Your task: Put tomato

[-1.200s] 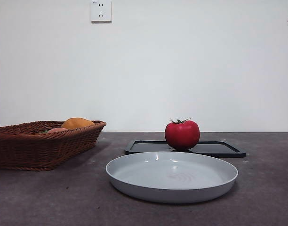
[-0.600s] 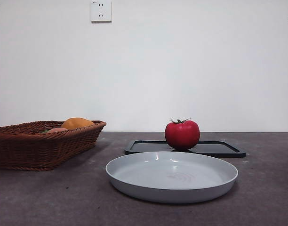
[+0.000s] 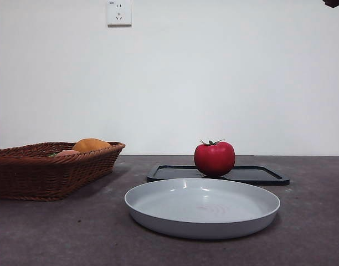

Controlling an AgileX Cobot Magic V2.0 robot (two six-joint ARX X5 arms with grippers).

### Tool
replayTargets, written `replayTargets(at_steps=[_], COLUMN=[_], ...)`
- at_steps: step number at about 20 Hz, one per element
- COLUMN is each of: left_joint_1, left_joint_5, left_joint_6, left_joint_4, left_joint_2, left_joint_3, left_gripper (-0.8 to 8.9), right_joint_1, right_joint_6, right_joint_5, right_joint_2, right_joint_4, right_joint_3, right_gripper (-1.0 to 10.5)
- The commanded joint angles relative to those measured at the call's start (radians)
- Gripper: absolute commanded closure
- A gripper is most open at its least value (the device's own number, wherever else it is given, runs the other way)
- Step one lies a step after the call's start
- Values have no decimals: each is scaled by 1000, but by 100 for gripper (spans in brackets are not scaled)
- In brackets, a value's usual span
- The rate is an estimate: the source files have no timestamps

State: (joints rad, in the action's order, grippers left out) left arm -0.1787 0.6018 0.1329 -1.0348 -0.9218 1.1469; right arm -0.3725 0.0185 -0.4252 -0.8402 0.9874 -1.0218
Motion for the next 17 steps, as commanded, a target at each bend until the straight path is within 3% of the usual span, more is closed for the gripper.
replayTargets(at_steps=[1, 10, 12, 14, 17], left_joint_1=[-1, -1, 4, 35, 120], left_joint_5=[5, 5, -13, -83, -149], left_joint_6=[5, 5, 71, 94, 98], left_joint_4=[10, 10, 31, 159, 608], left_joint_2=[-5, -5, -5, 11, 114], left_joint_3=[13, 13, 14, 8, -113], left_gripper=[806, 806, 806, 806, 806], right_joint_1=[-6, -6, -6, -6, -6], right_joint_6=[-7, -7, -7, -7, -7], right_joint_5=[-4, -4, -4, -4, -4], right_joint_2=[-7, -8, -8, -8, -7], right_joint_4=[-20, -20, -20, -20, -21], right_joint_3=[-6, -7, -6, -7, -6], right_gripper=[939, 939, 939, 939, 939])
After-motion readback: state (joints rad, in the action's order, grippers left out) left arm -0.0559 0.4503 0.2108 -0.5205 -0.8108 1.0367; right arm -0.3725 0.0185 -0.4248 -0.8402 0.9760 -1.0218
